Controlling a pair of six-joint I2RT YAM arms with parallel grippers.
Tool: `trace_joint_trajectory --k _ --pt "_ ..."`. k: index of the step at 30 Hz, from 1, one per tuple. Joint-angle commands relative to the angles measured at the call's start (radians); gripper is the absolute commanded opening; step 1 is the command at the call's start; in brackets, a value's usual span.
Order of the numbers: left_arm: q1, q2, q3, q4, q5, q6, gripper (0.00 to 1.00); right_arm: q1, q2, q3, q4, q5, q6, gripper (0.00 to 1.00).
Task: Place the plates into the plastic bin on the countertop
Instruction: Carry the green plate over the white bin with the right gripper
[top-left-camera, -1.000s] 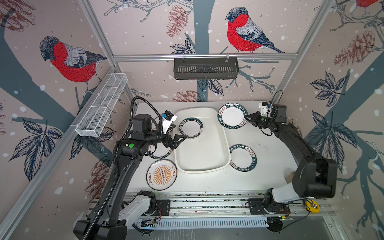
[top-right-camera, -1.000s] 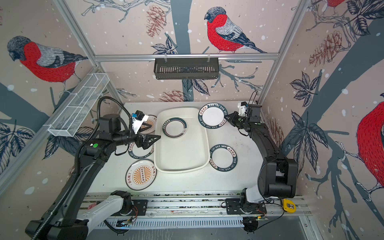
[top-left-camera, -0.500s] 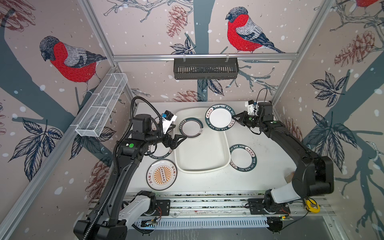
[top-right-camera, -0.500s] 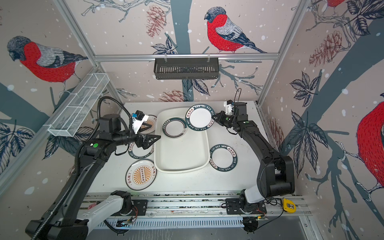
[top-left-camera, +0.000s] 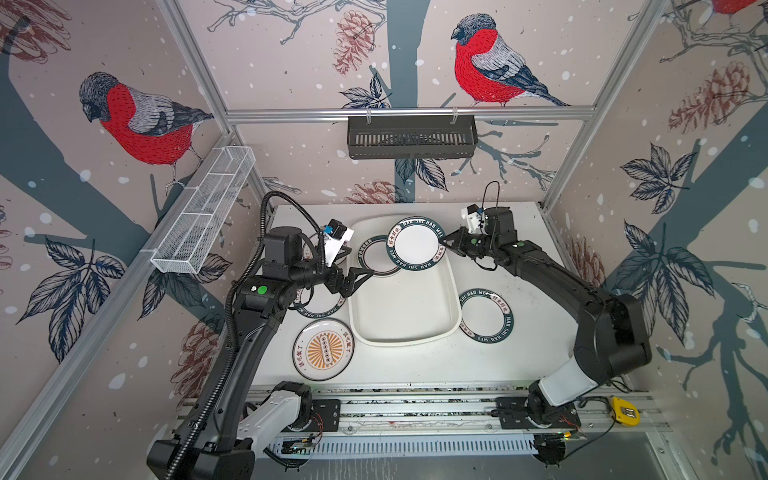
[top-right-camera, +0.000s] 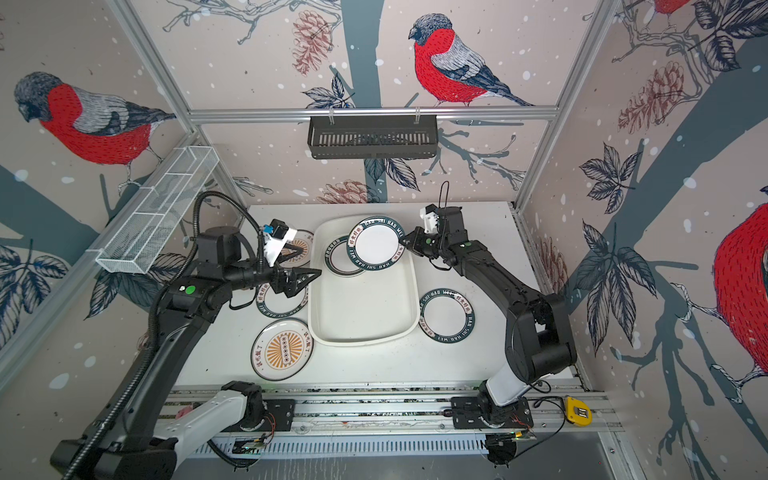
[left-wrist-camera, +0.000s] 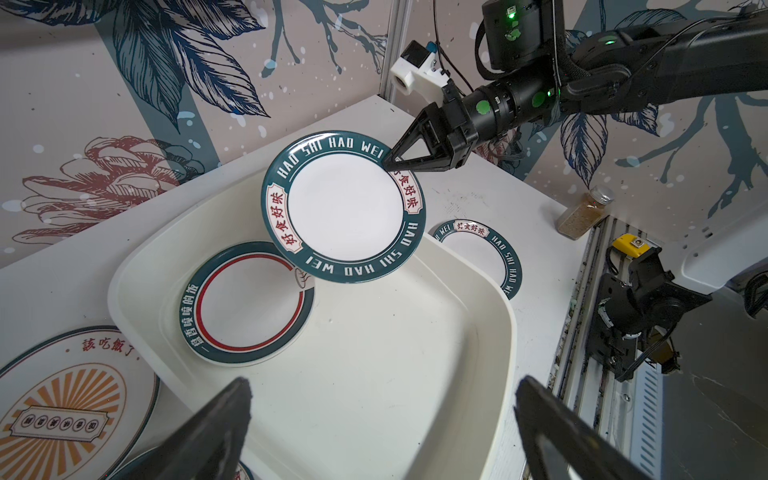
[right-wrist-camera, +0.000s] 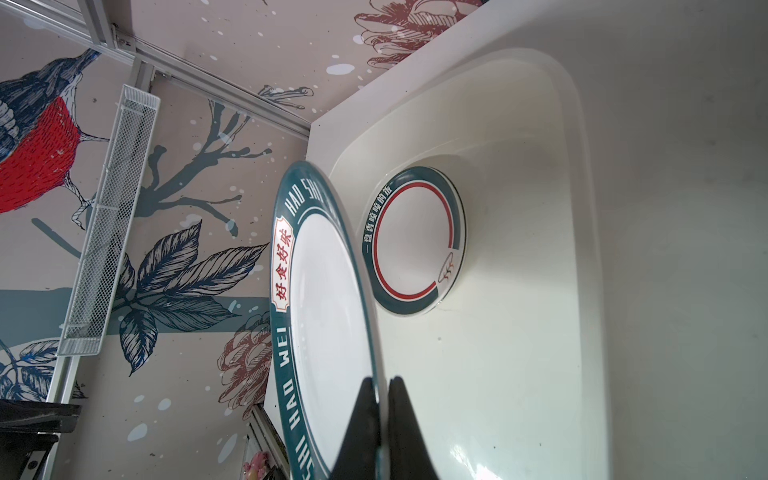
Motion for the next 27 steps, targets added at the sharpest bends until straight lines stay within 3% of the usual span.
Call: trace_joint_trajectory --k 1,27 --pt "0.0 0.0 0.01 0.005 0.021 -0.002 0.98 0.022 0.019 0.017 0.072 0.014 0.021 0.02" --pt "0.0 0.004 0.019 0.002 0.035 -0.003 0.98 0.086 0.259 0.07 0.213 0.068 0.087 0.02"
